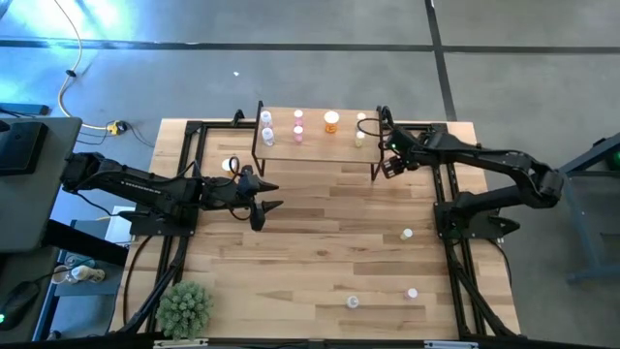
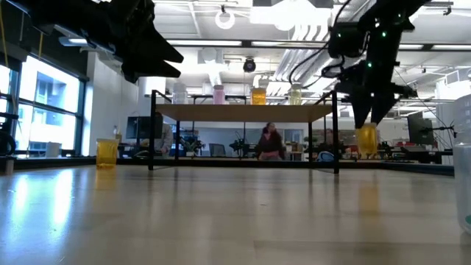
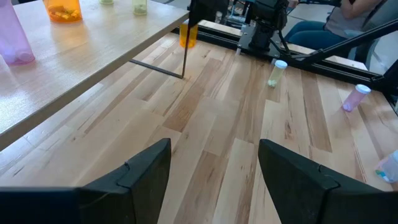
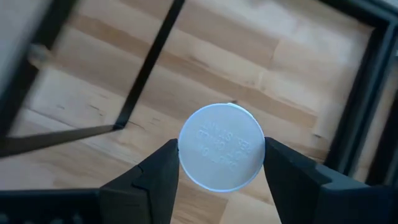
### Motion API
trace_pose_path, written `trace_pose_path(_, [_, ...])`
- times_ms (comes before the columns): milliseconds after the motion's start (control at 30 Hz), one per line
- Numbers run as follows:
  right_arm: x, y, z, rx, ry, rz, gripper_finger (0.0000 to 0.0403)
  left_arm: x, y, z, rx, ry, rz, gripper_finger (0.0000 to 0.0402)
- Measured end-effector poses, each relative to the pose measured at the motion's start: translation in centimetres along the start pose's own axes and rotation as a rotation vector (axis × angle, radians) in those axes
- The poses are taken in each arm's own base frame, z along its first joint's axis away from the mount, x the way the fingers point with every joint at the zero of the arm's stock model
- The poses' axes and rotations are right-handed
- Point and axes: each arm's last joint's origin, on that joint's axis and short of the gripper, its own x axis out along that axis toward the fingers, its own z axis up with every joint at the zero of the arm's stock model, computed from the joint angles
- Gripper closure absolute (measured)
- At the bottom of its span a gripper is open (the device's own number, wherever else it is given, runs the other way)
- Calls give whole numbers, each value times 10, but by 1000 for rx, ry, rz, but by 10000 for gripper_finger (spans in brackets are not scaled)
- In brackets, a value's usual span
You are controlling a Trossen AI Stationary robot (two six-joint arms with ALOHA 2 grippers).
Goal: Pick and place medicine bottles onto shelf by color
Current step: Put the right orange pill bottle on the shelf aligned with the other orange pill bottle
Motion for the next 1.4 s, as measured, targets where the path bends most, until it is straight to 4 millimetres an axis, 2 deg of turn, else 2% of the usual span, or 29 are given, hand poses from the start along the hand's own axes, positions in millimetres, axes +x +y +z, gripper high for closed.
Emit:
trace_pose_path(267, [-38,1,23,0,-64,26,207,0,0,0,0,0,0,170])
trace_pose_path(533, [-83,-6,40,12,-127,-12,207,0,0,0,0,0,0,170])
trace_pose_path(1033, [-157,-14,66,59,-327,107,207,0,0,0,0,0,0,170])
trace_pose_path(1233, [-180,-12,81,70,-464,216,207,0,0,0,-12,0,0,170])
trace_pose_path(1400, [-186,1,98,36,-492,290,207,0,0,0,-25,0,0,170])
